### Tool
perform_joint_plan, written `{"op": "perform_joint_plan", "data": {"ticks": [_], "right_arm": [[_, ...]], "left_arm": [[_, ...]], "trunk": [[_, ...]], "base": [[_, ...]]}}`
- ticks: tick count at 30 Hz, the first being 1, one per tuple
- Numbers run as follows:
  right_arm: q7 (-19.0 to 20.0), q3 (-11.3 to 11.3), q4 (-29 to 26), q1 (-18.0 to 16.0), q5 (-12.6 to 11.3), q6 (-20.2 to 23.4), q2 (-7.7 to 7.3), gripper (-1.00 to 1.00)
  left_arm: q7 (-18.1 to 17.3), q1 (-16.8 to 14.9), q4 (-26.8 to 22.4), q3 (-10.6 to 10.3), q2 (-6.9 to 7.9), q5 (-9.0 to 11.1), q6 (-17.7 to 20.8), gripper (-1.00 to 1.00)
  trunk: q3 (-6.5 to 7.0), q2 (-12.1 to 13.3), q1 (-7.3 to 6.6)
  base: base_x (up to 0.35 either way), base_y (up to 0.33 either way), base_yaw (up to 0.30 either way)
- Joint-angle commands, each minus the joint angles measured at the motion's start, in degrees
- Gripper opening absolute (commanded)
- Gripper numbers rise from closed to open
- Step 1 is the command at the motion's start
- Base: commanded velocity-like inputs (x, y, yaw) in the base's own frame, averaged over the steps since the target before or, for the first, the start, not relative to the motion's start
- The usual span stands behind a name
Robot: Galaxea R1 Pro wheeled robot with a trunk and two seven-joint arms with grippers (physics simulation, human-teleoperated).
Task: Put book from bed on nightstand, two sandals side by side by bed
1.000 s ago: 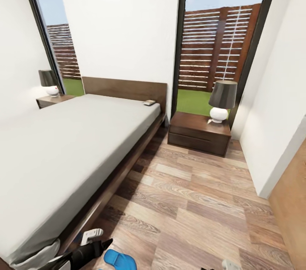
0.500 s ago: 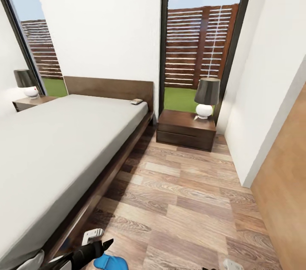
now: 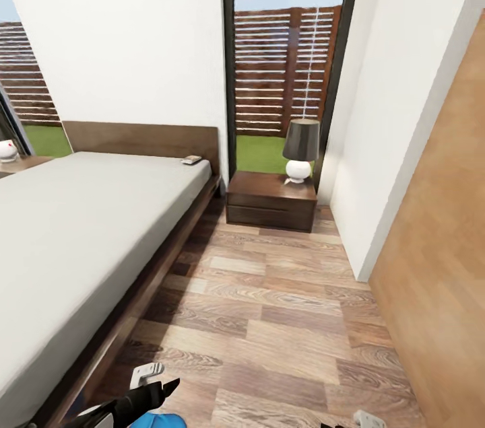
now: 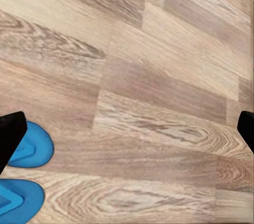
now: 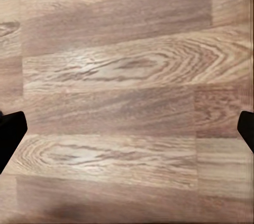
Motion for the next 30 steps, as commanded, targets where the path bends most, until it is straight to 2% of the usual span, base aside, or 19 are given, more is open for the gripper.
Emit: {"op": "perform_joint_plan", "data": {"ticks": [1,30], "right_arm": [[0.24,0.07,0.11,-0.05,-0.53,-0.12,-0.01,1.00],[0.24,0.07,-0.06,-0.05,-0.50,-0.17,-0.01,1.00]], "left_arm": [[-0.09,-0.02,0.04,0.38,0.03,-0.61,-0.37,1.00],[-0.09,-0.02,0.04,0.38,0.03,-0.61,-0.37,1.00]], "trunk": [[-0.10,-0.02,-0.01],[-1.41,-0.02,-0.01]], "base": [[0.000,0.000,-0.243],[0.000,0.000,-0.243]]}}
